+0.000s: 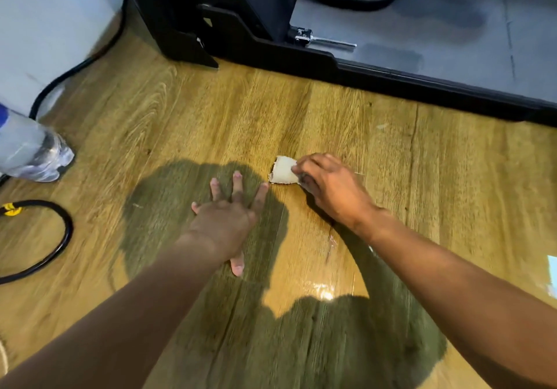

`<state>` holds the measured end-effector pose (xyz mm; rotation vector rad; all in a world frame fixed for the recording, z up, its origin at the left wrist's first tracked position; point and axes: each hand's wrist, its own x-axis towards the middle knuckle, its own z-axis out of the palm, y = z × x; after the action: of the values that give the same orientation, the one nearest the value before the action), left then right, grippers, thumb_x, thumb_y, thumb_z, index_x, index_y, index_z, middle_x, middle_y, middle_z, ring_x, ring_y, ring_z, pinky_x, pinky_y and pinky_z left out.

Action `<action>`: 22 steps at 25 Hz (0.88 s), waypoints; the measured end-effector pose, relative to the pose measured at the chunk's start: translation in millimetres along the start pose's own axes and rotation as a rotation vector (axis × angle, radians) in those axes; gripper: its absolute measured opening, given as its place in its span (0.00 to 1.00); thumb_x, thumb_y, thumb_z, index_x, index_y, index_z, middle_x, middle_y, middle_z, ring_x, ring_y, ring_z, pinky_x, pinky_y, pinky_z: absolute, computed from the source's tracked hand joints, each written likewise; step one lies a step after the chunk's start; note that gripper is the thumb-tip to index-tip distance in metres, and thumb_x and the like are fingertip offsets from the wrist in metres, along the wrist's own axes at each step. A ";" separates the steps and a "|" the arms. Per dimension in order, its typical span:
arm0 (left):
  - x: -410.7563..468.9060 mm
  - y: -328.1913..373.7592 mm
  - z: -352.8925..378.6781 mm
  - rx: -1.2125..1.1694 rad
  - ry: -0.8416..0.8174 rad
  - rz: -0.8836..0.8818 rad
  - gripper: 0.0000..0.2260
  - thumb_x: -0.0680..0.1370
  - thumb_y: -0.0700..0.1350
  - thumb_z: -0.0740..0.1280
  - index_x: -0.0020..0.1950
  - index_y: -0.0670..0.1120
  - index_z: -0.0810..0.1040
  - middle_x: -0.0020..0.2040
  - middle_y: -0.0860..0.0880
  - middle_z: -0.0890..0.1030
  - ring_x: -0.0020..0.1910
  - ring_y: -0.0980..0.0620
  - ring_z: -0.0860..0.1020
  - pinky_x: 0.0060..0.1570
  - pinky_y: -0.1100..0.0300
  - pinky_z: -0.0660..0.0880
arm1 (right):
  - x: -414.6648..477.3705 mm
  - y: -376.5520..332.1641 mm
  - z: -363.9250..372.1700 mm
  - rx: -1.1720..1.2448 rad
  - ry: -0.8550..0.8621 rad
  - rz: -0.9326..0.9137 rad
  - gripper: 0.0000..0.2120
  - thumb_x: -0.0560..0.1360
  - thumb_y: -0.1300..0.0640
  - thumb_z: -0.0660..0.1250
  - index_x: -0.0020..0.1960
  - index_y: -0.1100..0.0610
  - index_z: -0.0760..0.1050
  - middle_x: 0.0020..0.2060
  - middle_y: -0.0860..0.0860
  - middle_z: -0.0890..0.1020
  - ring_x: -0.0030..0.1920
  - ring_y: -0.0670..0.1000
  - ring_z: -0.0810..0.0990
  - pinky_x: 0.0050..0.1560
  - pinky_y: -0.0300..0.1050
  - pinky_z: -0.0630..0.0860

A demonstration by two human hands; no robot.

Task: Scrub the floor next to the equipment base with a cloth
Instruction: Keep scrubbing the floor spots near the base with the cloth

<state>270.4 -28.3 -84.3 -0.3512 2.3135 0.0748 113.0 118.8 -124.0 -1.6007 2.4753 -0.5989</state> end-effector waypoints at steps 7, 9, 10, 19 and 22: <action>-2.4 1.1 -4.3 0.026 -0.023 -0.002 0.66 0.62 0.56 0.79 0.70 0.51 0.22 0.71 0.35 0.27 0.71 0.26 0.39 0.65 0.33 0.62 | 73.8 41.7 -16.3 0.023 0.126 0.236 0.11 0.77 0.61 0.64 0.59 0.54 0.77 0.57 0.52 0.80 0.56 0.51 0.78 0.59 0.42 0.74; -2.3 1.9 -4.2 0.031 -0.026 0.004 0.66 0.62 0.56 0.79 0.70 0.51 0.22 0.71 0.34 0.27 0.71 0.26 0.39 0.65 0.32 0.63 | 55.7 28.8 -7.0 0.022 0.110 0.154 0.10 0.77 0.60 0.65 0.58 0.55 0.77 0.56 0.52 0.80 0.55 0.52 0.78 0.60 0.47 0.75; -1.9 2.0 -3.9 0.030 -0.028 0.006 0.66 0.62 0.56 0.79 0.70 0.51 0.22 0.71 0.34 0.27 0.71 0.25 0.38 0.65 0.32 0.62 | 52.7 29.9 -8.3 0.017 0.072 0.093 0.10 0.77 0.59 0.65 0.58 0.55 0.77 0.55 0.52 0.80 0.55 0.51 0.78 0.58 0.45 0.74; -2.0 0.9 -3.9 -0.007 -0.046 0.005 0.65 0.62 0.54 0.79 0.70 0.52 0.22 0.70 0.34 0.25 0.70 0.26 0.36 0.66 0.31 0.60 | 99.8 70.7 -26.6 -0.080 0.110 0.136 0.11 0.75 0.65 0.64 0.55 0.55 0.77 0.52 0.54 0.80 0.52 0.54 0.78 0.54 0.46 0.72; -3.2 1.4 -6.8 -0.006 -0.052 0.010 0.65 0.63 0.54 0.79 0.71 0.52 0.23 0.70 0.34 0.26 0.70 0.26 0.36 0.66 0.32 0.60 | 108.8 91.0 -40.8 -0.094 0.117 0.174 0.11 0.76 0.63 0.63 0.57 0.56 0.76 0.53 0.56 0.79 0.54 0.56 0.77 0.55 0.46 0.71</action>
<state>267.4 -27.3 -77.3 -0.3377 2.2643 0.0951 -23.5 63.9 -112.0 -1.3966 2.7306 -0.5740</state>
